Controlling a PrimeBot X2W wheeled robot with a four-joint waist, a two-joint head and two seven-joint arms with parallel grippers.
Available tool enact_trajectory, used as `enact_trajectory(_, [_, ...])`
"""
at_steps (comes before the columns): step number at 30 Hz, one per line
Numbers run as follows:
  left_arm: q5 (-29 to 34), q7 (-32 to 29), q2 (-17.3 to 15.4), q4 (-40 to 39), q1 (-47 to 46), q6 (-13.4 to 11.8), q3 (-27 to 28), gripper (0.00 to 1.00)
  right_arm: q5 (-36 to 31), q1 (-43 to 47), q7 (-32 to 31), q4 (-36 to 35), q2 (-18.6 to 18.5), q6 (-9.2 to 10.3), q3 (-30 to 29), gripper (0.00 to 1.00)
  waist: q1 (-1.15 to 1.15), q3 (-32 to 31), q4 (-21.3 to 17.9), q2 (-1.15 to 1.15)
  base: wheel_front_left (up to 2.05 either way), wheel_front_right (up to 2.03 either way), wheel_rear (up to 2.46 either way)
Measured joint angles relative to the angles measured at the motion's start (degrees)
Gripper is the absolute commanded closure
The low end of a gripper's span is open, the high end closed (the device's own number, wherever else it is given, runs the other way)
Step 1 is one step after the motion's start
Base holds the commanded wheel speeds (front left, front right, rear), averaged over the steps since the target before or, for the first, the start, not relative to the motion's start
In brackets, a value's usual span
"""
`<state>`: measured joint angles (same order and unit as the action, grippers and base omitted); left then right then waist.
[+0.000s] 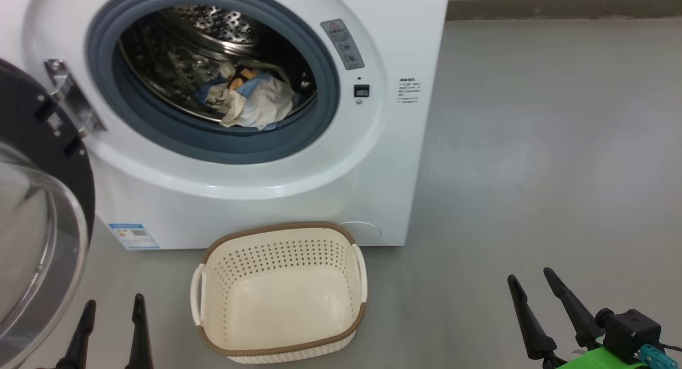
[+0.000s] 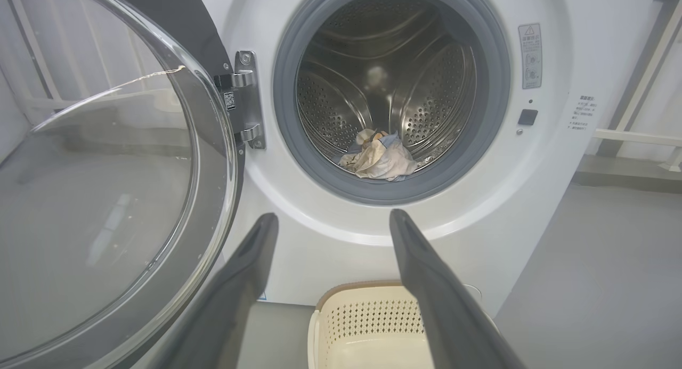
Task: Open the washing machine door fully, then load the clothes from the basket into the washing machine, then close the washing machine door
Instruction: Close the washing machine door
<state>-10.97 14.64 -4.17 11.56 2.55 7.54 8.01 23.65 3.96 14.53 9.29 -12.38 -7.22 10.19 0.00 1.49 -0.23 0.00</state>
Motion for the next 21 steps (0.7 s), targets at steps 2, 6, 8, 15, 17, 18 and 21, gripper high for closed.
enact_trajectory(2, [-0.07, 0.0, 0.08, -0.21, 0.0, 0.0, 0.2, 0.0, 0.0, -0.01, 0.0, -0.05, -0.01, 0.0, 0.41, 0.0, 0.0, 0.05, 0.91, 0.0, 0.0, 0.0, 0.0])
enact_trajectory(6, [-0.21, 0.0, 0.4, -0.54, 0.0, 0.0, 0.97, 0.0, -0.01, -0.16, 0.0, -0.04, -0.13, 0.0, 0.79, 0.0, 0.0, 0.26, 3.21, 0.0, 0.0, 0.0, 0.0])
enact_trajectory(8, [-0.29, 0.0, 0.58, -0.76, 0.01, 0.0, 1.57, 0.0, -0.01, -0.37, 0.0, -0.04, -0.16, 0.0, 1.07, 0.0, 0.0, 0.4, 4.52, 0.0, 0.0, 0.0, 0.0])
enact_trajectory(15, [-0.75, 0.0, 1.59, -1.42, 0.01, 0.0, 2.54, 0.0, -0.01, -3.48, 0.0, 0.08, -0.76, 0.0, 2.86, 0.0, 0.0, 1.07, 9.79, 0.0, 0.0, 0.0, 0.0])
enact_trajectory(17, [-0.85, 0.0, 1.62, -1.47, 0.01, 0.0, 2.74, 0.0, -0.01, -3.64, 0.0, 0.14, -1.09, 0.0, 3.02, 0.0, 0.0, 1.25, 11.47, 0.0, 0.0, 0.0, 0.0])
enact_trajectory(18, [-0.85, 0.0, 1.63, -1.52, 0.01, 0.0, 2.88, 0.0, -0.01, -3.64, 0.0, 0.26, -1.27, 0.0, 3.19, 0.0, 0.0, 1.32, 12.32, 0.0, 0.0, 0.0, 0.0])
enact_trajectory(21, [-0.85, 0.0, 1.65, -1.57, 0.03, 0.0, 3.16, 0.0, -0.01, -3.67, 0.0, 0.49, -1.82, 0.0, 3.92, 0.0, 0.0, 1.5, 14.94, 0.0, 0.0, 0.0, 0.0])
